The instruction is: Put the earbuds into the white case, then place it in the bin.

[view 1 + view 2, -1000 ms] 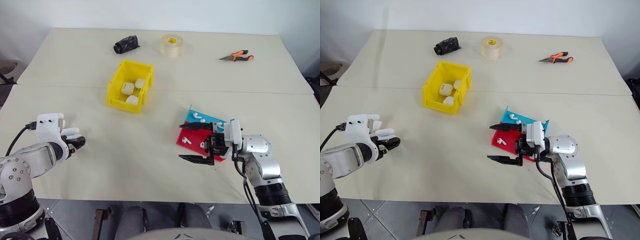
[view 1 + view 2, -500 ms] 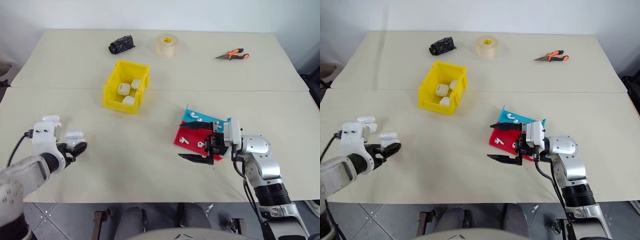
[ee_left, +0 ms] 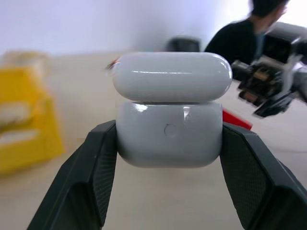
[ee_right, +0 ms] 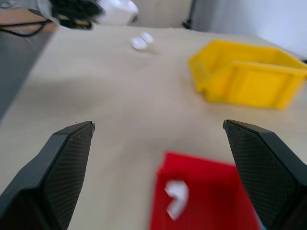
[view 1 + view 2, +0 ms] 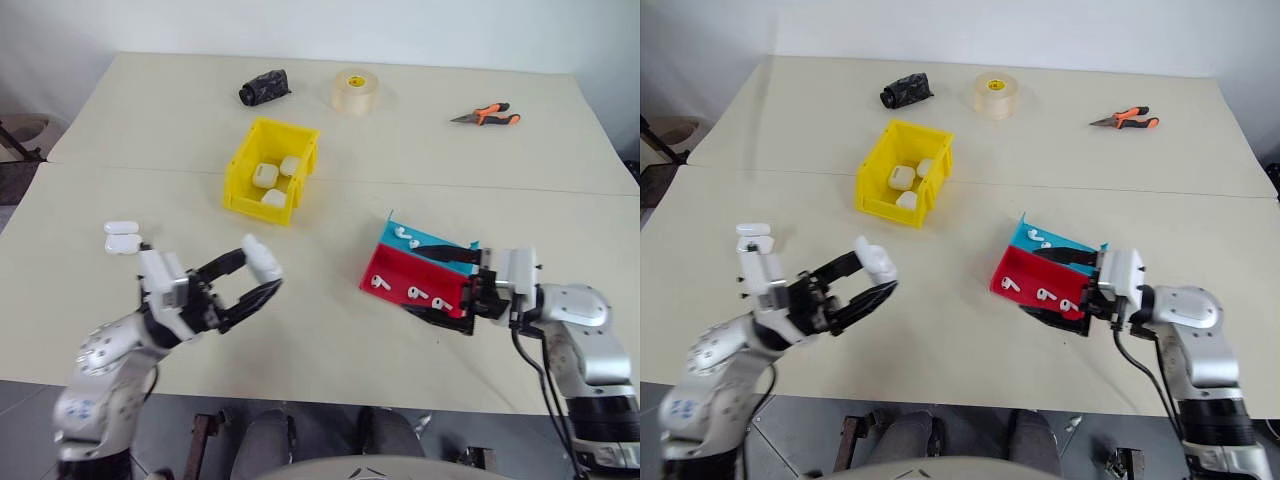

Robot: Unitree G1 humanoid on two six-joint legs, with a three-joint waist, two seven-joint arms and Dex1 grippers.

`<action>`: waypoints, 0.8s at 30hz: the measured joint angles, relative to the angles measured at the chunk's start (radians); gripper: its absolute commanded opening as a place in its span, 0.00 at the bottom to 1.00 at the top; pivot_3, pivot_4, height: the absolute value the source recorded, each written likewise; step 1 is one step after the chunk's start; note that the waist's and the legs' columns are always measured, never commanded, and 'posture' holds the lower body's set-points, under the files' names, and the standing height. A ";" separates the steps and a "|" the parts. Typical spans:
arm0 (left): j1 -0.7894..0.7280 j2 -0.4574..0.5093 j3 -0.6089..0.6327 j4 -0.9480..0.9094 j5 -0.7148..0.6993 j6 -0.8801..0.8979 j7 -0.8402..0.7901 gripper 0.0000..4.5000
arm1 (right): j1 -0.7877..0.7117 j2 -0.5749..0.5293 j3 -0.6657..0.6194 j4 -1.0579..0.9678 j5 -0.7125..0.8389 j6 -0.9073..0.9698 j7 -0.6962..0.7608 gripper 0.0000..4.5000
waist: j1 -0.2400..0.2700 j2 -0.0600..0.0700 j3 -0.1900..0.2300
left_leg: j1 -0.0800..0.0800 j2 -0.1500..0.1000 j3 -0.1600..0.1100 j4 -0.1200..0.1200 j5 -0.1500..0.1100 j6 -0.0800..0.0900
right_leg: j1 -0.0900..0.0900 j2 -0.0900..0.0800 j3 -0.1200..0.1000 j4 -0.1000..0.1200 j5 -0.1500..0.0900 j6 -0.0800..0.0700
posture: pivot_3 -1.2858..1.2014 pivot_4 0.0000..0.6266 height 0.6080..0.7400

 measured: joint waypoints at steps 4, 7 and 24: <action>-0.140 -0.076 -0.143 0.159 0.093 -0.193 -0.099 0.62 | 0.131 -0.061 -0.126 -0.045 -0.015 0.003 -0.066 1.00 | 0.001 0.001 0.000 | 0.000 0.000 0.001 -0.001 0.000 0.000 | -0.001 0.000 0.000 0.000 0.000 0.000 | 0.52 0.24 1.00; -0.213 -0.127 -0.209 0.295 0.129 -0.340 -0.179 0.62 | 0.274 -0.110 -0.251 -0.115 -0.013 0.048 -0.106 1.00 | 0.001 0.000 0.000 | 0.000 0.000 0.001 -0.001 0.000 0.001 | -0.001 0.000 -0.001 0.000 0.000 0.000 | 0.52 0.24 1.00; -0.323 -0.284 -0.306 0.556 0.081 -0.551 -0.395 0.62 | 0.283 -0.493 -0.265 -0.647 0.142 0.885 -0.412 1.00 | 0.000 0.000 0.000 | 0.000 0.000 -0.009 0.001 0.000 0.001 | 0.000 0.000 -0.002 -0.001 0.000 0.001 | 0.52 0.24 1.00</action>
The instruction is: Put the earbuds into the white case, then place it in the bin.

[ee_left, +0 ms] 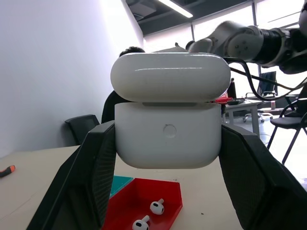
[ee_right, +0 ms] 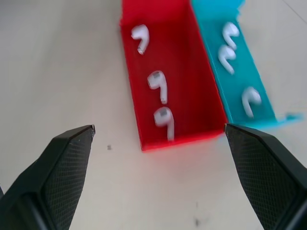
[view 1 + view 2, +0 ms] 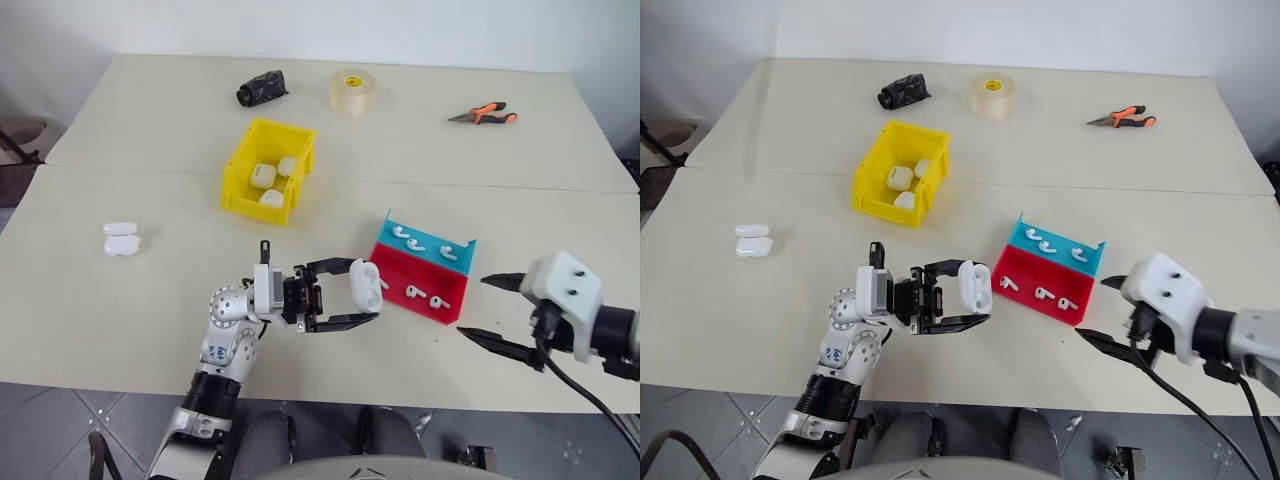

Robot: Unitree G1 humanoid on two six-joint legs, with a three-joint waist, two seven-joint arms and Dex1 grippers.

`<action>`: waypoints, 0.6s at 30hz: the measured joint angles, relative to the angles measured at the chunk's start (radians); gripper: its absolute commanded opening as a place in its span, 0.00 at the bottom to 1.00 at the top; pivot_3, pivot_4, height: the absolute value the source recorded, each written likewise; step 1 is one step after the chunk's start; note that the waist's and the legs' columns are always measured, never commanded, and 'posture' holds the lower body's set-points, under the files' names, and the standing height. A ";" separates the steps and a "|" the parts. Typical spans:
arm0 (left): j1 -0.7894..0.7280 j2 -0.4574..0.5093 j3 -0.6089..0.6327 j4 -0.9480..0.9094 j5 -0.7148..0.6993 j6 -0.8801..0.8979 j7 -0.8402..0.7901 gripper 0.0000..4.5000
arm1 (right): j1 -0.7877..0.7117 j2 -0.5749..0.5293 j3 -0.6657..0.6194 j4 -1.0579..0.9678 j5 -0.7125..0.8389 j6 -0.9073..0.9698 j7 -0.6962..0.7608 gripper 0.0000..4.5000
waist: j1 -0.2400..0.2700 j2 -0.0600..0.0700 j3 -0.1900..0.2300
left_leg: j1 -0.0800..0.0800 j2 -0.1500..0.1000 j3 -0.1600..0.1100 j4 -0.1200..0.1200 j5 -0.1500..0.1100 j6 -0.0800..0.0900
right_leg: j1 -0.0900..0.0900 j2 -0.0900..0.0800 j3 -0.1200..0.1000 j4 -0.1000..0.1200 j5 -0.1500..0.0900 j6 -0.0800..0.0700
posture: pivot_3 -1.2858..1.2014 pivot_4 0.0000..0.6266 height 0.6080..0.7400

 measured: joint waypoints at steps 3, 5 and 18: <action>0.003 0.008 -0.003 0.019 0.005 -0.006 -0.007 0.62 | -0.207 -0.041 0.178 -0.008 0.033 0.137 -0.049 1.00 | -0.002 0.000 0.000 | -0.002 -0.001 -0.001 0.000 0.000 0.000 | 0.000 0.000 -0.002 -0.001 0.000 0.000 | 0.52 0.24 1.00; 0.006 0.012 -0.013 0.019 0.012 -0.006 -0.008 0.62 | -0.343 -0.043 0.295 -0.003 0.037 0.208 -0.069 1.00 | -0.003 0.000 0.000 | -0.004 -0.001 -0.001 0.000 0.000 0.000 | -0.001 0.000 -0.003 -0.001 0.000 0.000 | 0.52 0.24 1.00; 0.043 0.024 -0.029 -0.026 0.021 -0.006 0.035 0.62 | -0.639 -0.131 0.723 0.088 -0.172 0.267 0.016 1.00 | -0.004 0.000 0.000 | -0.011 -0.001 -0.001 0.006 0.000 0.000 | -0.003 0.000 -0.007 -0.001 0.000 0.000 | 0.52 0.24 1.00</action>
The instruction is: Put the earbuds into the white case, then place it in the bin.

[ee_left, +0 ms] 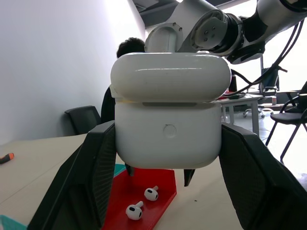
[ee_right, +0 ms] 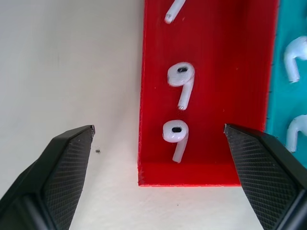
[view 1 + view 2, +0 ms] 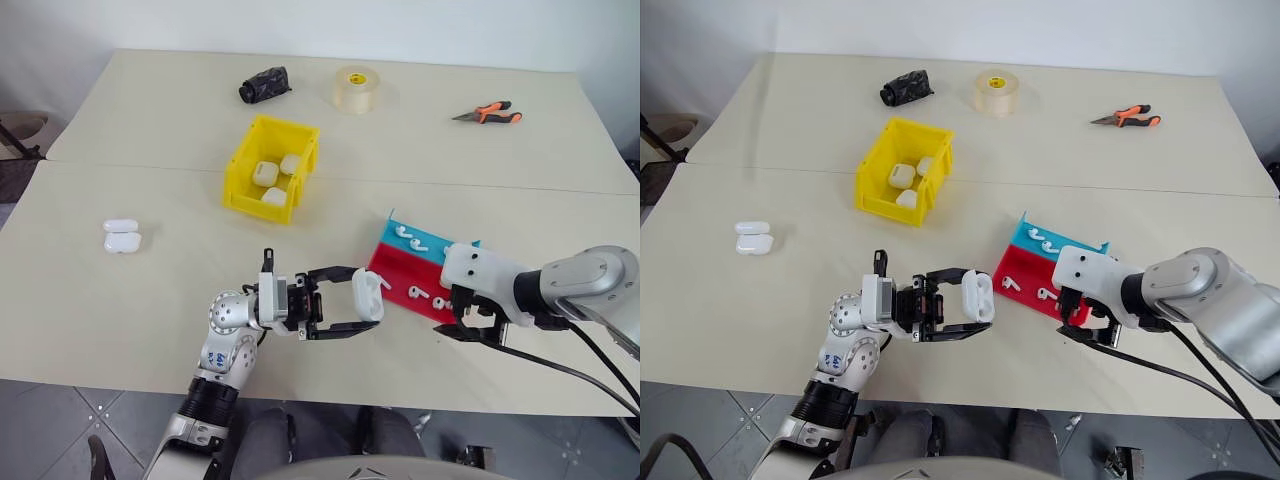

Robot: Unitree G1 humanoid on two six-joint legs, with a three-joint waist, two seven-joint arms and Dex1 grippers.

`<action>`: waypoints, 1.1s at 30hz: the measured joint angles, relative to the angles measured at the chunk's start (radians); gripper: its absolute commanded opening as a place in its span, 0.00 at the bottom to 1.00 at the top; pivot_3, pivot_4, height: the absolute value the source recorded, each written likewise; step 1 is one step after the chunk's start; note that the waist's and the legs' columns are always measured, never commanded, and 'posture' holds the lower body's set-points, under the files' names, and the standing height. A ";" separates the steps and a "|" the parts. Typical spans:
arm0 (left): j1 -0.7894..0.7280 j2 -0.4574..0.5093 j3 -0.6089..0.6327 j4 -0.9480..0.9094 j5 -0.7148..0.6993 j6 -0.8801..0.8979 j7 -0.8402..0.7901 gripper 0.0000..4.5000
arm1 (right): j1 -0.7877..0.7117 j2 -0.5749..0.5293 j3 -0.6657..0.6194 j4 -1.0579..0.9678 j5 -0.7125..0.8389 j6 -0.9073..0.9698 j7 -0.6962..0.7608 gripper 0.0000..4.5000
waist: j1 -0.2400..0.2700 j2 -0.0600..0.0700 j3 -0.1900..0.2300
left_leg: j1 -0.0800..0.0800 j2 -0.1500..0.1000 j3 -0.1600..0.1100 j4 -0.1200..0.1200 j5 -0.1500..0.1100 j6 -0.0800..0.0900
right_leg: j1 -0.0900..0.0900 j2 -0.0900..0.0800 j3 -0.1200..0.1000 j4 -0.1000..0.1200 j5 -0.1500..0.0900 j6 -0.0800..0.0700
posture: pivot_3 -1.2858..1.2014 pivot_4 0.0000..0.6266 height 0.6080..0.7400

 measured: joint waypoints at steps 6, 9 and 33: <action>0.015 0.000 -0.003 -0.021 0.003 0.000 0.027 0.62 | -0.016 0.010 0.070 0.038 -0.088 -0.018 0.026 0.87 | -0.001 0.000 0.000 | 0.000 0.000 0.000 0.001 0.000 0.000 | 0.000 0.000 0.000 0.000 0.000 0.000 | 0.52 0.24 1.00; 0.031 0.002 -0.006 -0.035 0.003 0.000 0.037 0.62 | -0.035 0.029 0.095 0.056 -0.126 -0.024 0.030 0.65 | -0.002 0.000 0.000 | 0.000 0.000 0.000 0.001 0.000 0.000 | 0.000 0.000 0.000 0.000 0.000 0.000 | 0.52 0.24 1.00; 0.037 0.020 -0.010 -0.046 0.003 0.002 0.076 0.62 | -0.077 0.105 0.172 0.113 -0.296 -0.070 0.127 0.32 | -0.002 0.000 0.000 | -0.001 0.000 -0.001 0.002 0.000 0.000 | 0.000 0.000 -0.001 0.001 0.000 0.000 | 0.52 0.24 1.00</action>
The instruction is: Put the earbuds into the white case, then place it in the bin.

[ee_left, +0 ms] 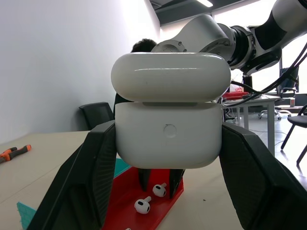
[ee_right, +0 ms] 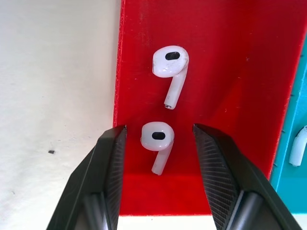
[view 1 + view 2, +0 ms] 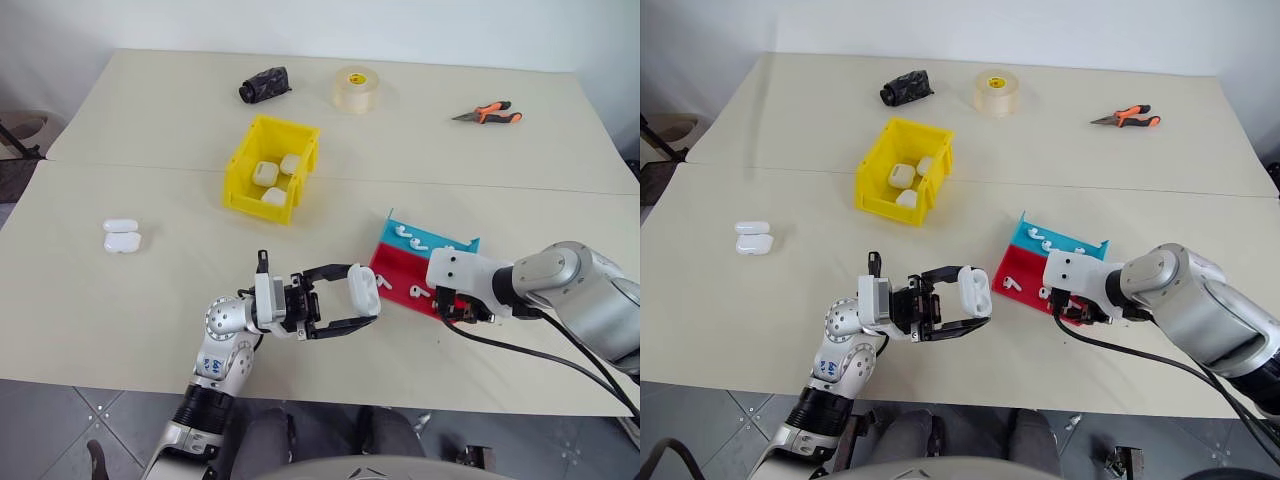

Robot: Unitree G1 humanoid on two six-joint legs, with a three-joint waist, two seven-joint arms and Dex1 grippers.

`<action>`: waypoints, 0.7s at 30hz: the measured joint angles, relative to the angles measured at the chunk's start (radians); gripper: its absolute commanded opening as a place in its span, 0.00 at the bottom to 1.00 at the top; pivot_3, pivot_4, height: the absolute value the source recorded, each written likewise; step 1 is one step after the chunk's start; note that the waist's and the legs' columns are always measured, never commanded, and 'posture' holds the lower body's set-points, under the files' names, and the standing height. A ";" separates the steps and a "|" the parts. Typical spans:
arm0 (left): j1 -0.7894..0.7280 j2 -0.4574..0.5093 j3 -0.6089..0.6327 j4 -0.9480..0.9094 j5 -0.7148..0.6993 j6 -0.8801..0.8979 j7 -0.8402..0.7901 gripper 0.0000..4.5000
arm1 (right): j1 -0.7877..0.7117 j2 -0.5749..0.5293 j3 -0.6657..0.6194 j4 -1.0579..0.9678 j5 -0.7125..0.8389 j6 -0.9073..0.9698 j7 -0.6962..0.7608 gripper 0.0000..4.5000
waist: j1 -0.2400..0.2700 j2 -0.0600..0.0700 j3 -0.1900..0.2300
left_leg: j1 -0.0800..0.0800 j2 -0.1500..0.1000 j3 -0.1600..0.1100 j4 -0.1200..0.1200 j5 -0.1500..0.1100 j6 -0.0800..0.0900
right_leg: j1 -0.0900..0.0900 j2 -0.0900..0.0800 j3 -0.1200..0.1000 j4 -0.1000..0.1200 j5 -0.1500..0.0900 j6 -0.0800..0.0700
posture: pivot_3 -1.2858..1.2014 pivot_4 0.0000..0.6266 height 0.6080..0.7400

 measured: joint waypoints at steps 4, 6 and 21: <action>0.000 0.001 0.000 -0.002 0.000 0.000 0.003 0.62 | 0.001 0.000 0.004 0.000 -0.016 -0.013 0.012 0.24 | 0.000 0.000 0.000 | 0.000 0.000 0.000 0.000 0.000 0.000 | 0.000 0.000 0.000 0.000 0.000 0.000 | 0.52 0.24 1.00; 0.000 0.002 0.000 -0.002 0.000 0.000 0.007 0.62 | 0.001 0.000 0.004 0.001 -0.025 -0.014 0.018 0.24 | 0.000 0.000 0.000 | 0.000 0.000 0.000 0.000 0.000 0.000 | 0.000 0.000 0.000 0.000 0.000 0.000 | 0.52 0.24 1.00; 0.000 0.019 -0.008 -0.028 -0.009 0.047 0.000 0.62 | 0.028 -0.001 -0.018 -0.001 -0.043 -0.023 0.048 0.24 | 0.000 0.000 0.000 | 0.000 0.000 0.000 0.001 0.000 0.000 | 0.000 0.000 0.000 0.001 0.000 0.000 | 0.52 0.24 1.00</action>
